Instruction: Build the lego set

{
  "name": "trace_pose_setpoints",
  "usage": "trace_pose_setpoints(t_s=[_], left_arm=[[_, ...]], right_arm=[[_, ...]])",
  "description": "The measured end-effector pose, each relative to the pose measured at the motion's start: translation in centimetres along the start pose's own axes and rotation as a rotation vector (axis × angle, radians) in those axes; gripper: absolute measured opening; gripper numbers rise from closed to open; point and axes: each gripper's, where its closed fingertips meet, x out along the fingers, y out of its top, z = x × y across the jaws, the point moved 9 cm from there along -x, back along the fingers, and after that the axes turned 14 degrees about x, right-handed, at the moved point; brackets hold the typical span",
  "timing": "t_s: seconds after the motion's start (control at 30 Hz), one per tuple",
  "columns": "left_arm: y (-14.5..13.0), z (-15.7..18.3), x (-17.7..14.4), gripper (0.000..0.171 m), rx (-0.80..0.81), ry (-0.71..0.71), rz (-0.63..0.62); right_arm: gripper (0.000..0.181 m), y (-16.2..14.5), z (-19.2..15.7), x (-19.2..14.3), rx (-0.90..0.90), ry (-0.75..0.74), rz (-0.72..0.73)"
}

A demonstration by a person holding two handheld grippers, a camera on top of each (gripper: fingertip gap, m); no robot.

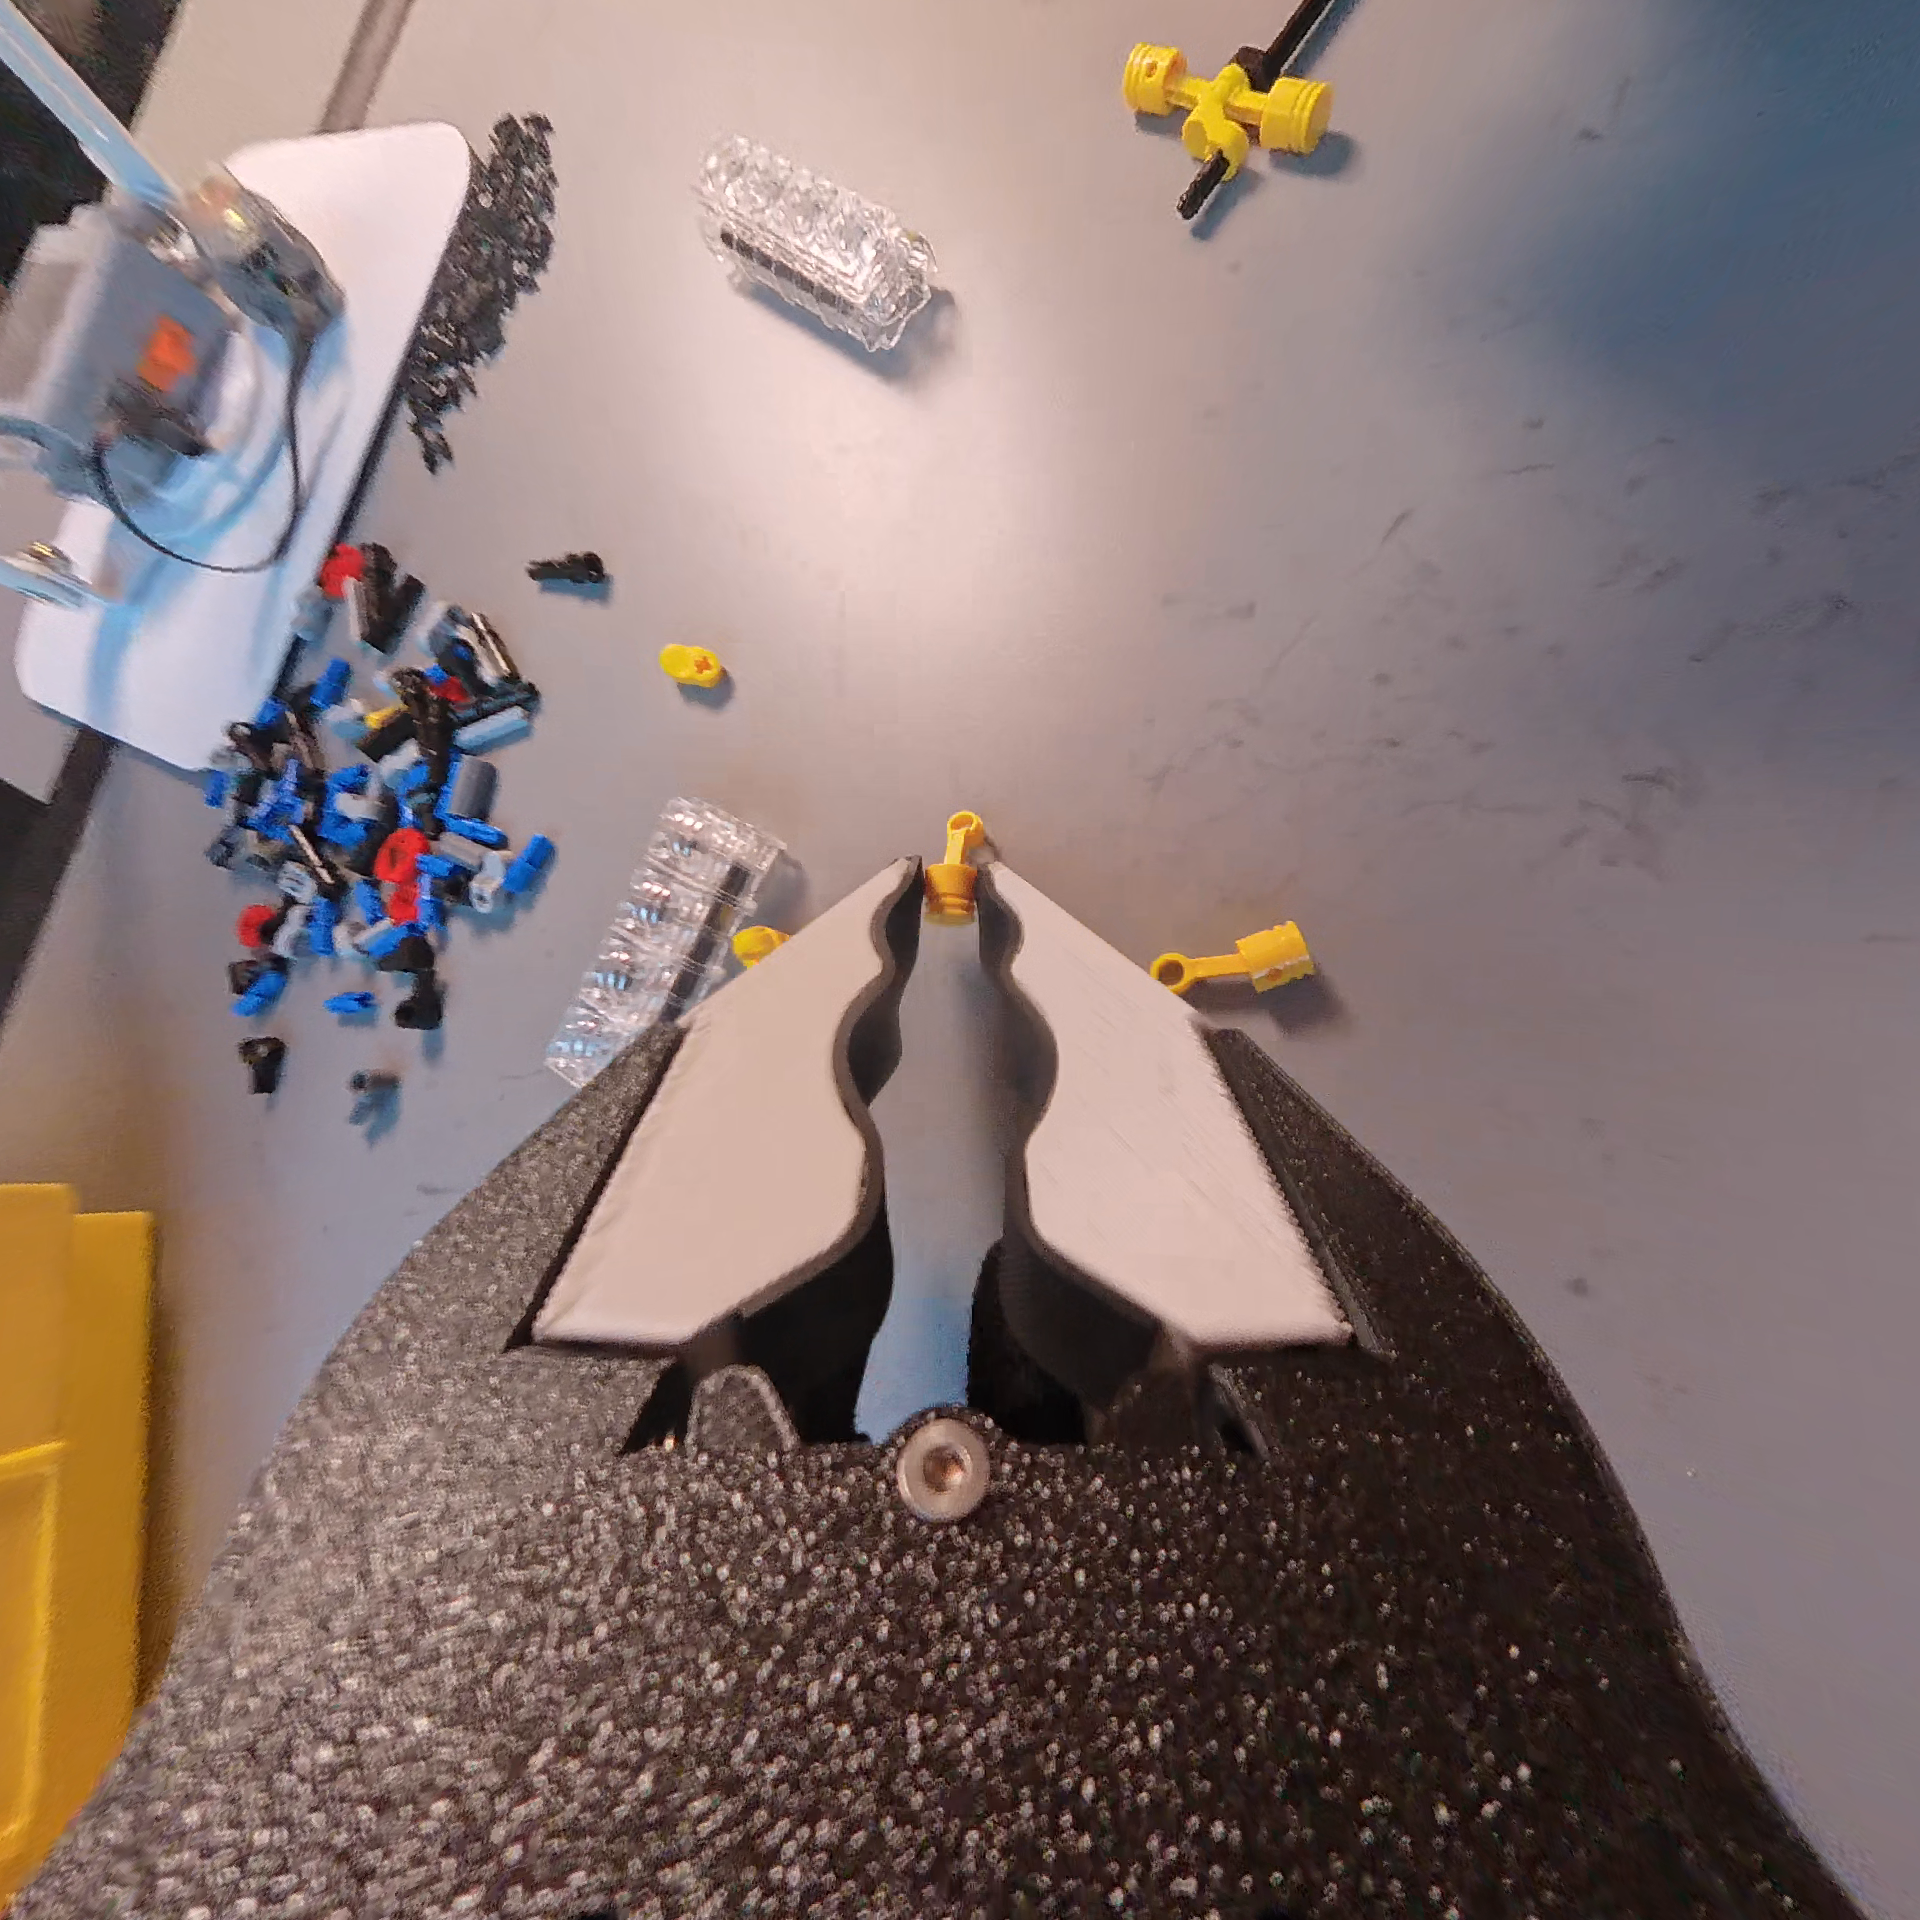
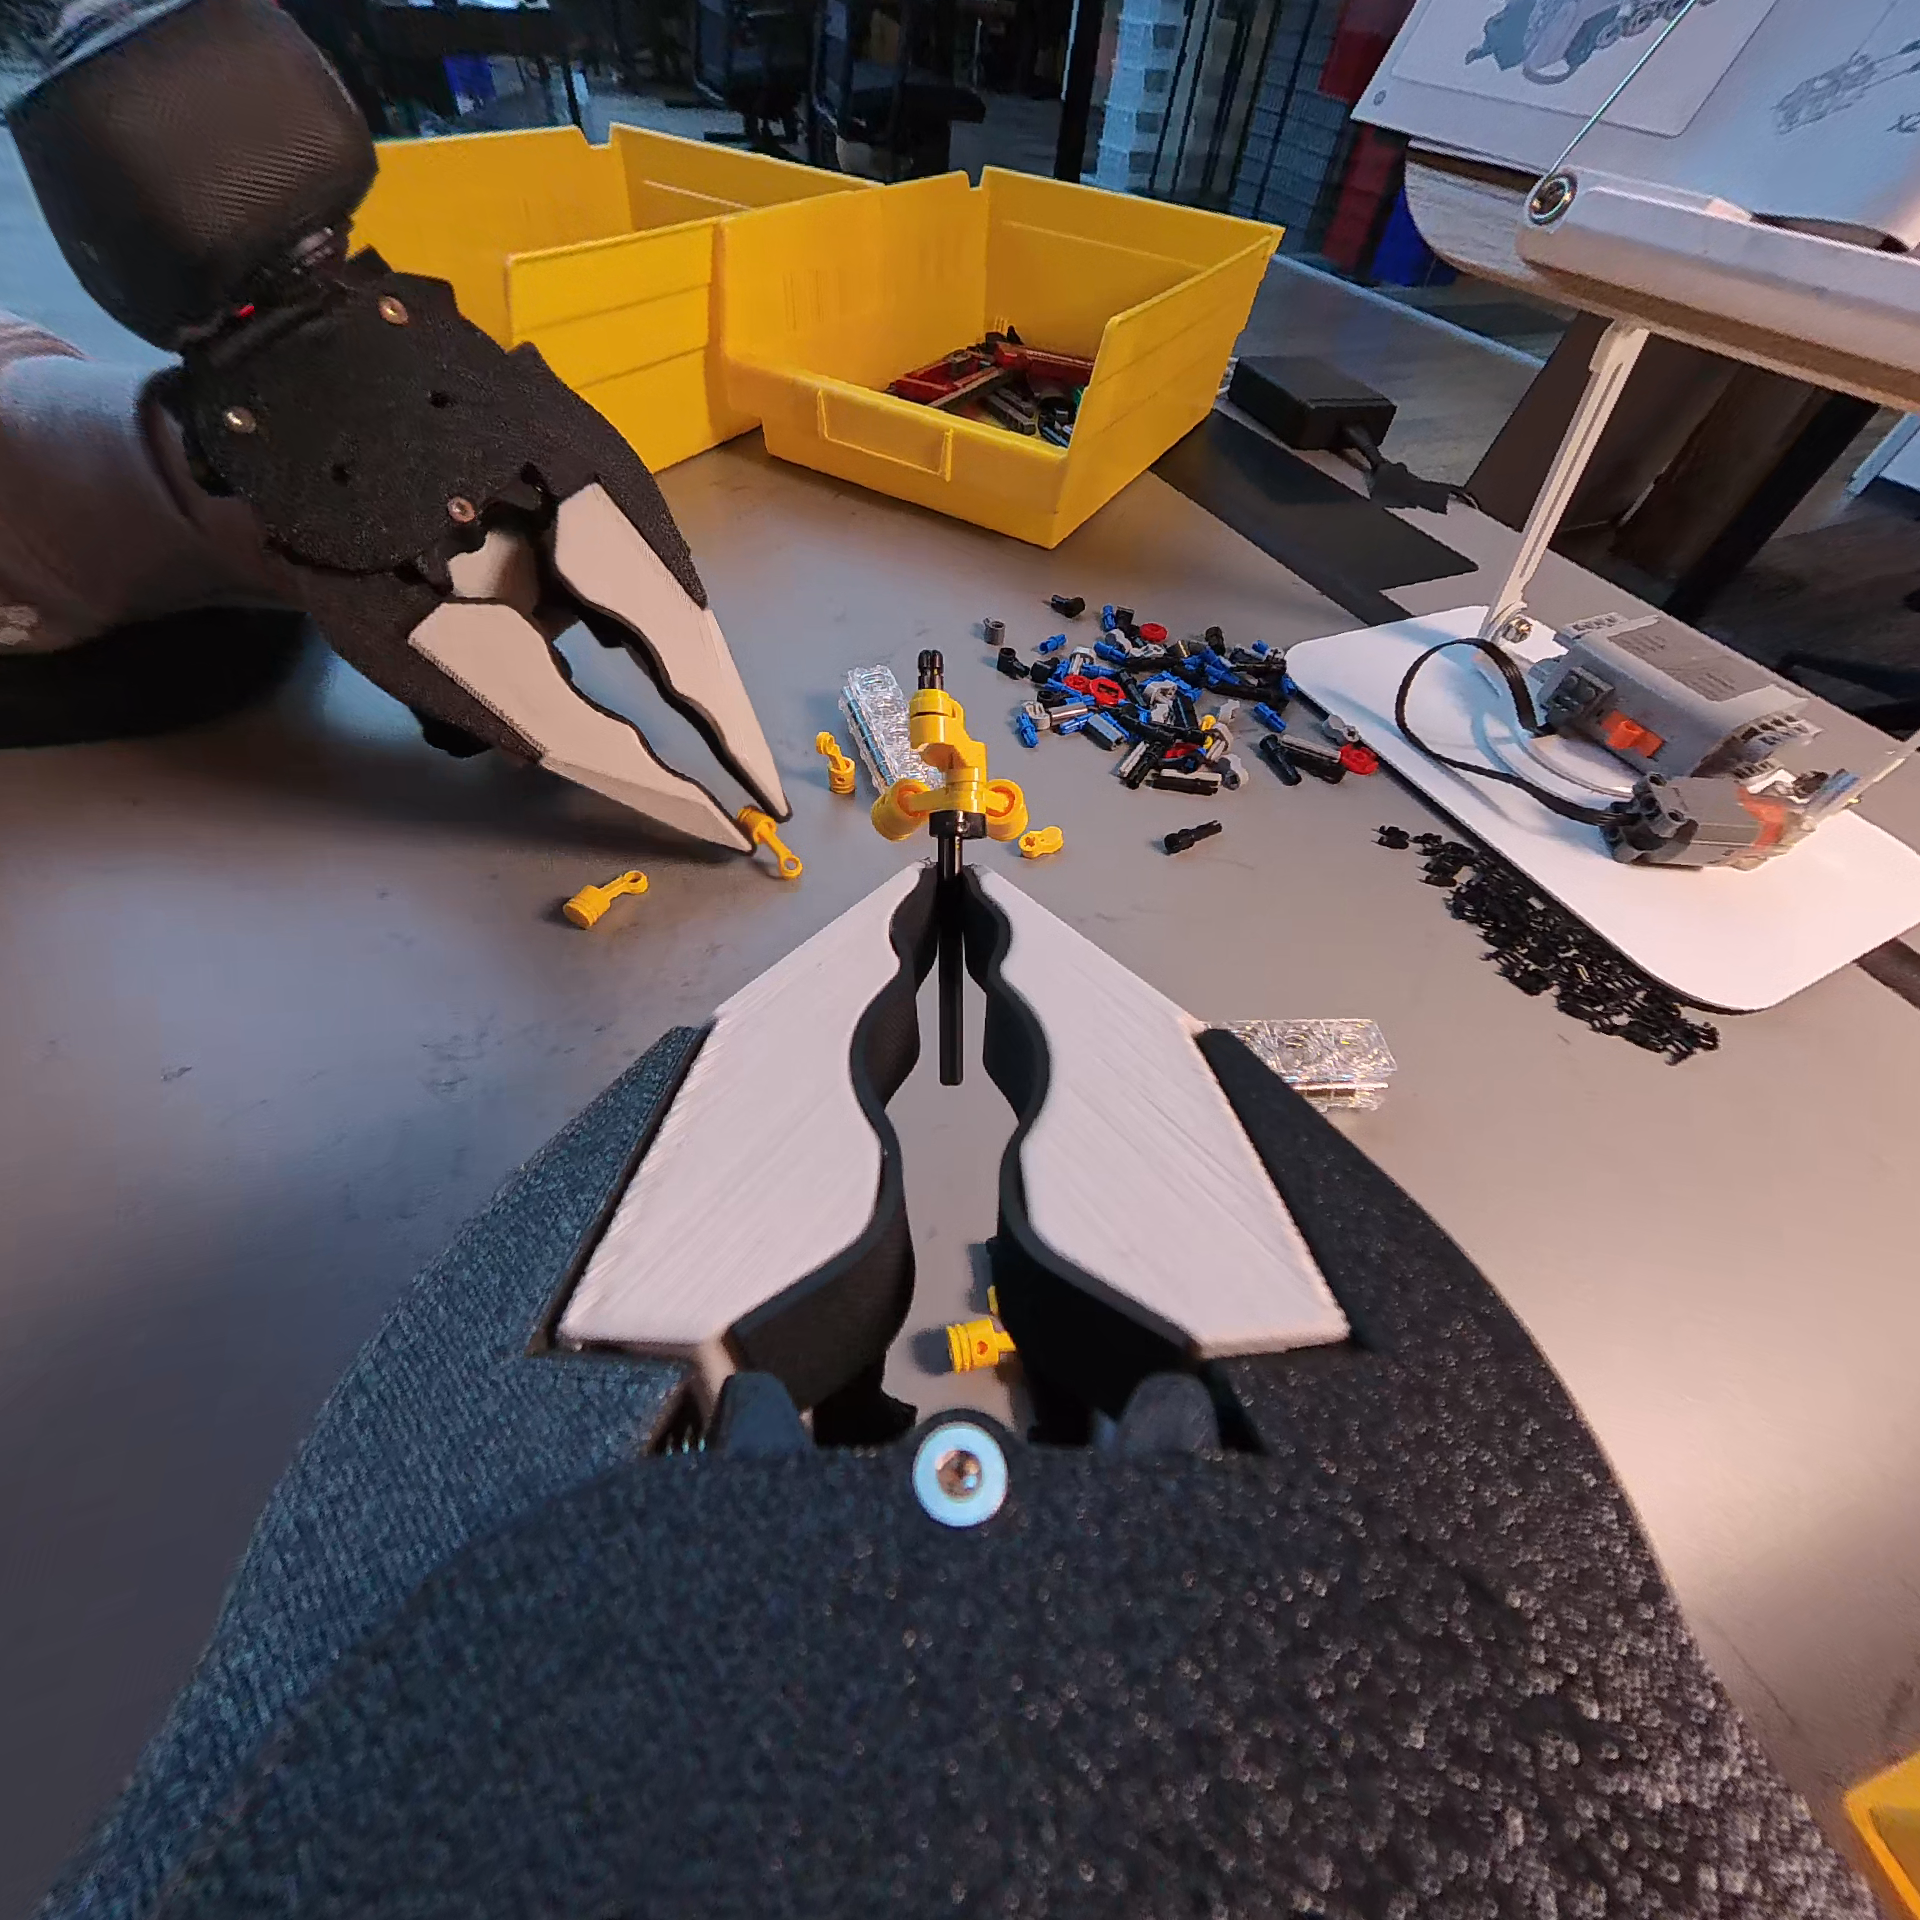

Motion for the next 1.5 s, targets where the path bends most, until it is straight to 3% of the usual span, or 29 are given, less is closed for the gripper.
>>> trace_pose_setpoints(t_s=[0.17, 0.3, 0.47, 0.77, 1.07, 1.3, 1.5], left_arm=[[0.8, -0.4, -0.6, 0.01, 0.037, 0.066, 0.043], [0.7, -0.3, -0.5, 0.01, -0.057, -0.002, 0.12], [0.4, 0.6, 0.4, 0.01, -0.108, -0.138, 0.101], [-0.2, 0.0, -0.5, 0.011, -0.169, -0.177, 0.12], [0.8, -1.6, -1.6, 0.007, -0.052, -0.292, -0.019], [2.8, -2.3, 0.5, 0.008, 0.035, -0.464, -0.239], [3.5, -2.4, 1.7, 0.008, 0.056, -0.531, -0.324]], right_arm=[[0.003, 0.1, 0.0, -0.1, -0.001, -0.001, 0.004], [0.003, 0.1, -0.1, -0.1, -0.009, -0.002, 0.004], [0.003, 0.2, -0.1, -0.2, -0.013, -0.007, 0.004], [0.004, 0.1, 0.0, -0.1, -0.014, -0.007, 0.0], [0.003, -0.2, 0.5, 0.0, 0.006, -0.017, -0.01], [0.003, 0.1, 0.4, -0.4, -0.012, -0.03, 0.002], [0.003, 0.4, 0.5, -0.7, -0.021, -0.035, 0.013]])
